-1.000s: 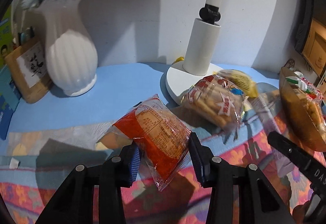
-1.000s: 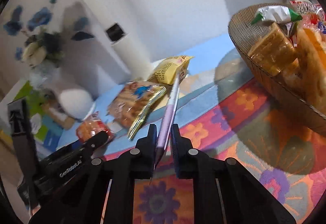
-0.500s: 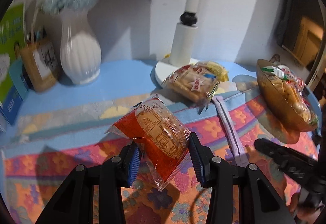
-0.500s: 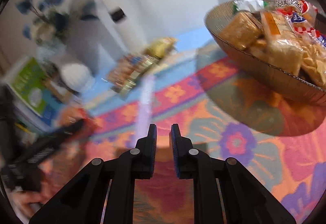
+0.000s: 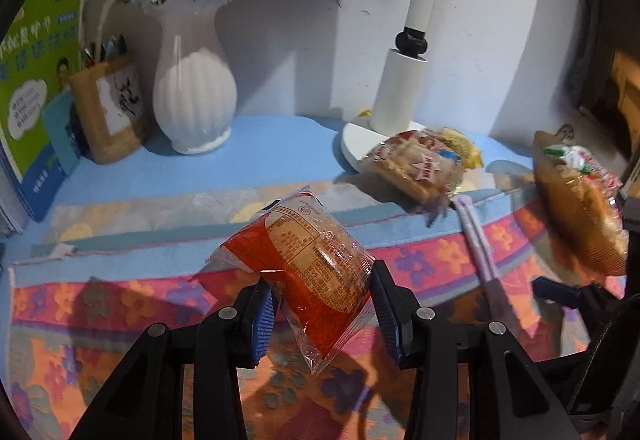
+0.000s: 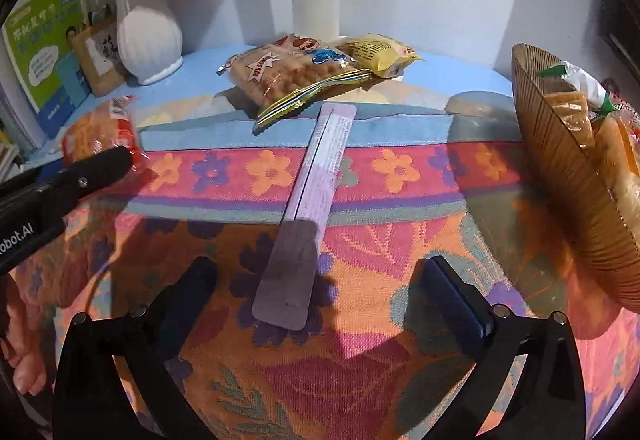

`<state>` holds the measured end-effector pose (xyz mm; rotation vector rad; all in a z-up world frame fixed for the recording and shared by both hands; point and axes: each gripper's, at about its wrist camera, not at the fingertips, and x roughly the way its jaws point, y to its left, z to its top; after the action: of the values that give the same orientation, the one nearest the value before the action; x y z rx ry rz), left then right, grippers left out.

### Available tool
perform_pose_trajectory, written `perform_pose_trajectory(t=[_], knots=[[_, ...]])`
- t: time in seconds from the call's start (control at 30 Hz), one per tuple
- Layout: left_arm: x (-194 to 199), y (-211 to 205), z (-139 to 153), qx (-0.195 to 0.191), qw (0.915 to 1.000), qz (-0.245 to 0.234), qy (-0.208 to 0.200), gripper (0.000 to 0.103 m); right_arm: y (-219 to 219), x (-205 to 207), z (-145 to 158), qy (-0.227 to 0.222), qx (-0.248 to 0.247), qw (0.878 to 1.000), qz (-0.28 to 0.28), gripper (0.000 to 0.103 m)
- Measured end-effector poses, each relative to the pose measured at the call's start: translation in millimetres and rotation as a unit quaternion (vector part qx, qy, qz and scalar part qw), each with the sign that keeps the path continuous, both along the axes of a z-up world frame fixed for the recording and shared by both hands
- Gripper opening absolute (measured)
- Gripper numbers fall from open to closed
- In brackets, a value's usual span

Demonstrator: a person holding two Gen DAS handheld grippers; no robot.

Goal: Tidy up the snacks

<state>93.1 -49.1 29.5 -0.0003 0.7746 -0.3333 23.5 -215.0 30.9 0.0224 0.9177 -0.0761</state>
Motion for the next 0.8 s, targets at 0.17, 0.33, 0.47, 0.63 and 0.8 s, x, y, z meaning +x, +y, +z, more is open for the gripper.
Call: perform_pose_trajectory(t=[0.17, 0.33, 0.47, 0.63, 0.8], knots=[[3, -3, -13, 0.004, 0.9998, -0.007, 0.021, 0.043, 1, 3, -1, -0.002, 0.001, 1.0, -0.003, 0.103], [6, 1, -15, -0.013, 0.9994, -0.005, 0.031, 0.043, 1, 3, -1, -0.002, -0.002, 1.0, -0.003, 0.103], [5, -3, -15, 0.0, 0.9997, -0.003, 0.025, 0.044, 1, 3, -1, -0.002, -0.001, 1.0, -0.003, 0.103], [5, -2, -15, 0.004, 0.9998, 0.005, 0.021, 0.044, 1, 3, 0, -0.001, -0.001, 1.0, -0.003, 0.103], [6, 1, -15, 0.006, 0.9996, 0.02, 0.02, 0.044, 0, 3, 0, -0.001, -0.001, 1.0, -0.003, 0.103]])
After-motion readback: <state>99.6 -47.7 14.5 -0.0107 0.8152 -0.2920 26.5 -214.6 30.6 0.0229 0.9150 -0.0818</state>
